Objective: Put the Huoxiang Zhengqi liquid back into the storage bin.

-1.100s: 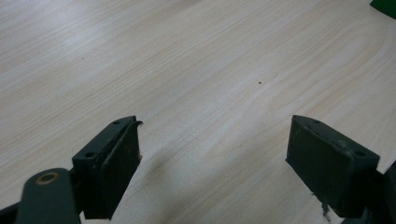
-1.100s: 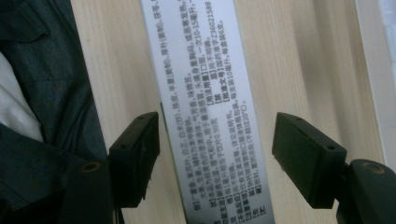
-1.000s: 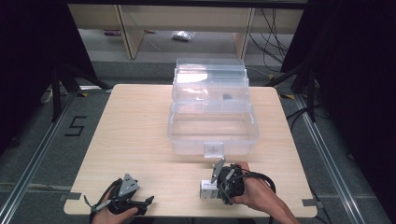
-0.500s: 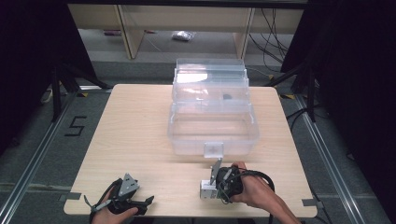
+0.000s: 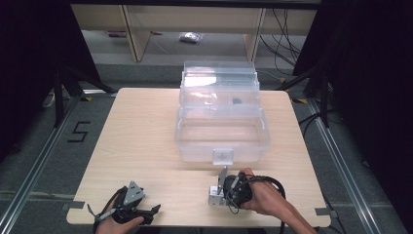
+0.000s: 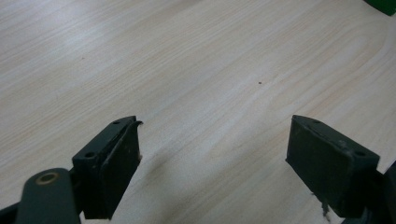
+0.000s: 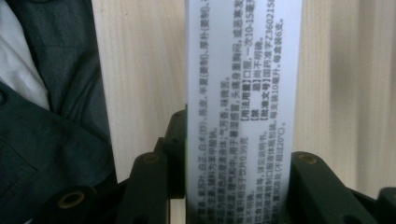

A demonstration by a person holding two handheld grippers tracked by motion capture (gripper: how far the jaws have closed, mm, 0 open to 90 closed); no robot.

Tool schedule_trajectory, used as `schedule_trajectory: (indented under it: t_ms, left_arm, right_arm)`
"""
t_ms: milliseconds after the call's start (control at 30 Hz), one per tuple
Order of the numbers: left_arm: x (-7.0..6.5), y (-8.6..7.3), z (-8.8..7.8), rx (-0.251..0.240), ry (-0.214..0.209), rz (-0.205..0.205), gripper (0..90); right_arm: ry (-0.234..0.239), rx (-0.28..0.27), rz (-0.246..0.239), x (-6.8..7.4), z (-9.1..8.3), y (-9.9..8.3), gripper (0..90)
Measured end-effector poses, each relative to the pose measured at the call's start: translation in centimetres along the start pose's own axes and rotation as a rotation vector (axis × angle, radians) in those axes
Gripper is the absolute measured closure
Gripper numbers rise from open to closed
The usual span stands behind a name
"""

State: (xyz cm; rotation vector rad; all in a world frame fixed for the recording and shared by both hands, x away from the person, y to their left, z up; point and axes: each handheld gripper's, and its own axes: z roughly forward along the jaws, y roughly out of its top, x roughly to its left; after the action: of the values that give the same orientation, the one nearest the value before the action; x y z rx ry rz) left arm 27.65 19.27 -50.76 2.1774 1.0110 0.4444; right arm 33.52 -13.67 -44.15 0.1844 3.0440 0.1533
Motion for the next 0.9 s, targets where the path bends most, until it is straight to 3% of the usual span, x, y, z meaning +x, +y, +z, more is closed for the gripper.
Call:
schedule_trajectory:
  t_ms: [67,167,200,267,300,400,433,533,600,767,800,900]
  left_arm:
    - [0.0,0.0,-0.1,0.007,0.001,0.003,16.7]
    - [0.0,0.0,0.1,-0.001,0.007,-0.002,16.7]
    - [0.1,0.0,0.1,-0.001,0.007,-0.001,16.7]
    - [0.0,0.0,0.0,0.001,-0.001,0.001,16.7]
    - [0.0,0.0,0.0,0.001,0.000,0.001,16.7]
    - [0.0,0.0,0.0,0.001,0.001,0.000,16.7]
    - [0.0,0.0,0.0,0.001,0.001,0.002,16.7]
    - [0.1,0.0,0.0,0.003,0.005,0.003,16.7]
    - [0.0,0.0,0.0,0.004,0.000,0.002,16.7]
    - [0.0,0.0,0.0,0.001,0.002,0.001,16.7]
    - [0.0,0.0,0.0,0.001,0.002,0.001,16.7]
    - [0.1,0.0,0.0,0.003,0.006,0.003,16.7]
  right_arm:
    - [-0.010,0.007,0.017,0.0,-0.2,0.0,64.8]
    - [-0.007,-0.016,-0.028,-0.4,-0.9,0.0,64.8]
    - [-0.005,-0.015,0.014,-0.3,-1.3,0.0,64.8]
    - [-0.010,-0.017,0.011,-0.4,-2.0,0.0,64.8]
    - [-0.004,-0.030,-0.021,-0.8,-2.6,0.0,64.8]
    - [-0.002,-0.026,0.018,-0.8,-3.3,-0.1,64.9]
    - [-0.019,-0.048,-0.004,-1.2,-3.9,-0.1,64.8]
    - [-0.020,-0.045,0.011,-1.3,-4.5,-0.1,64.8]
    - [-0.020,-0.067,-0.035,-2.1,-5.1,-0.2,64.8]
    - [-0.002,-0.071,-0.009,-2.7,-5.8,-0.3,64.8]
    - [-0.002,-0.065,0.017,-2.6,-6.0,-0.4,64.8]
    - [-0.002,-0.079,0.001,-3.1,-6.4,-0.4,64.8]
